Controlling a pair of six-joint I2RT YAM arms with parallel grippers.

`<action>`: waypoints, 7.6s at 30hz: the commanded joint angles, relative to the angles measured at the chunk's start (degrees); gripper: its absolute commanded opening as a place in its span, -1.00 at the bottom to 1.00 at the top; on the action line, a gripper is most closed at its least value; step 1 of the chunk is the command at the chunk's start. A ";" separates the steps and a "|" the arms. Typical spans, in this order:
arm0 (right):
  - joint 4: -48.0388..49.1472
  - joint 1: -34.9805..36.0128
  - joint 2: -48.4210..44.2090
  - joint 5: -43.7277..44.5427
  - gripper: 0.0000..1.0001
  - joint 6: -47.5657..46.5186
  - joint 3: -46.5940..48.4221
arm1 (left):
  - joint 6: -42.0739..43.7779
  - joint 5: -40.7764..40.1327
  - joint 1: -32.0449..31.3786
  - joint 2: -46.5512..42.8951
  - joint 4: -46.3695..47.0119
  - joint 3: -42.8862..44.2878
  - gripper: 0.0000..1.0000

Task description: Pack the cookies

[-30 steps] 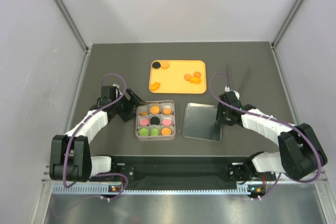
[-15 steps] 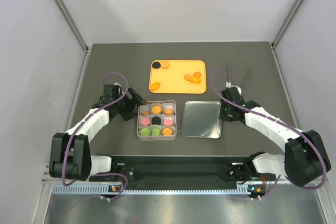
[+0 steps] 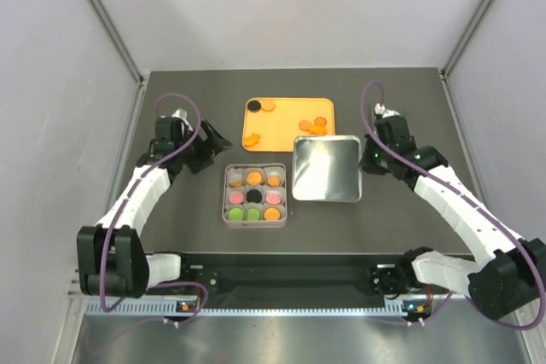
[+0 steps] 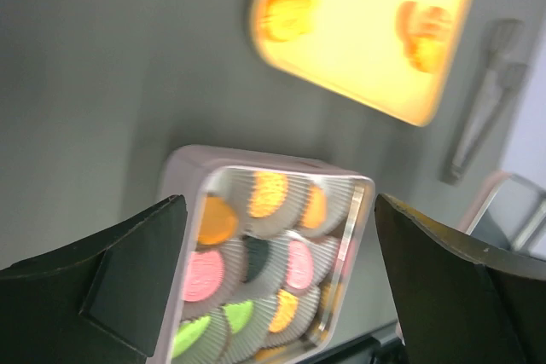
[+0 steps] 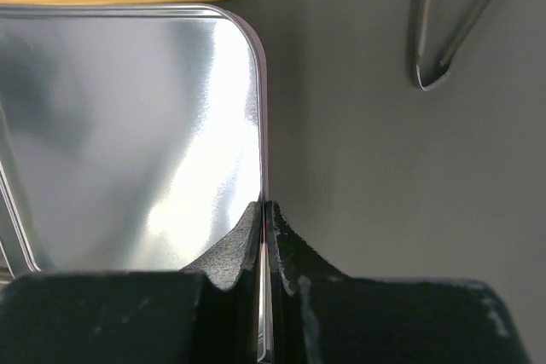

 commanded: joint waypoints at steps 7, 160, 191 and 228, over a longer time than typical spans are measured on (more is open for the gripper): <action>3.38 6.17 9.48 -8.12 -1.00 0.08 16.48 | 6.00 15.68 -3.79 -3.87 4.25 7.99 0.88; 67.69 11.97 20.74 -50.58 -1.00 34.41 1.73 | 8.37 -0.11 0.76 -13.44 -9.88 6.68 0.76; 90.32 18.22 37.44 -45.40 -1.00 45.61 -8.12 | 5.83 -0.31 0.67 -10.72 -8.06 -4.22 0.71; 107.46 13.38 46.23 -47.06 -0.81 55.54 -14.45 | 7.32 -1.01 -5.39 -3.08 -5.33 -6.15 0.72</action>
